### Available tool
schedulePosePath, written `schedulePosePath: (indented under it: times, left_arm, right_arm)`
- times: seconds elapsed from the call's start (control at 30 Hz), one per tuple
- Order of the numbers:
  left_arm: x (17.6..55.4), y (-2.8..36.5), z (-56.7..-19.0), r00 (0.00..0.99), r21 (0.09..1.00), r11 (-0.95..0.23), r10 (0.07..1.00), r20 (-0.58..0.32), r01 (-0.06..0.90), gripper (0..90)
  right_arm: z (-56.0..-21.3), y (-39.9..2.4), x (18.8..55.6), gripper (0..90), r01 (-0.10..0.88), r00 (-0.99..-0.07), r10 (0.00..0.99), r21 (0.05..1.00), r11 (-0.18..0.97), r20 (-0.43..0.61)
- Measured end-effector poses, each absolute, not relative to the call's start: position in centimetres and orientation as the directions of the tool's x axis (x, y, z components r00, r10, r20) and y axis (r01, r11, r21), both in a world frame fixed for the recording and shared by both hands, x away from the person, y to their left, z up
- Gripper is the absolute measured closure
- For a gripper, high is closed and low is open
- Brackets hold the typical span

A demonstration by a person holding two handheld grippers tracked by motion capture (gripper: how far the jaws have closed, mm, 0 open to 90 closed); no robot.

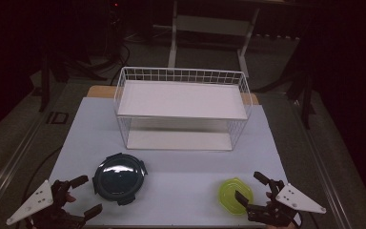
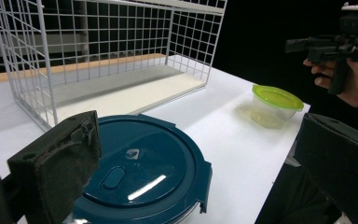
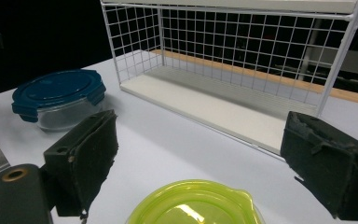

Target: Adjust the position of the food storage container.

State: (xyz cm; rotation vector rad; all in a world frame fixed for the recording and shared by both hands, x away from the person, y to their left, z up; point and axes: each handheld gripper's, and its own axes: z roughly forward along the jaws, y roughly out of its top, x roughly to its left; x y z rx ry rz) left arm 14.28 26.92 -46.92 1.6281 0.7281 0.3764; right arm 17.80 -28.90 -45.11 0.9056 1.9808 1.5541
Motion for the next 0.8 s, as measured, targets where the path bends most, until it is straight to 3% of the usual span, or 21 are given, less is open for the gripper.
schedulePosePath:
  times: [0.5, 0.67, 0.8]
  left_arm:
    - [14.2, 27.4, -45.2, 0.750, 0.966, -0.109, 0.652, -0.108, 0.235, 4.6]
    - [14.2, 28.6, -44.7, 0.737, 0.959, -0.130, 0.668, -0.103, 0.252, 16.8]
    - [14.6, 29.6, -44.7, 0.730, 0.943, -0.166, 0.675, -0.104, 0.289, 33.7]
  right_arm:
    - [-44.9, -28.9, 17.8, 10.6, 0.210, -0.677, 0.735, 0.968, 0.138, 0.042]
    - [-44.8, -28.8, 17.7, 10.6, 0.209, -0.674, 0.737, 0.969, 0.133, 0.045]
    - [-44.8, -28.8, 17.8, 10.5, 0.215, -0.673, 0.738, 0.968, 0.131, 0.049]
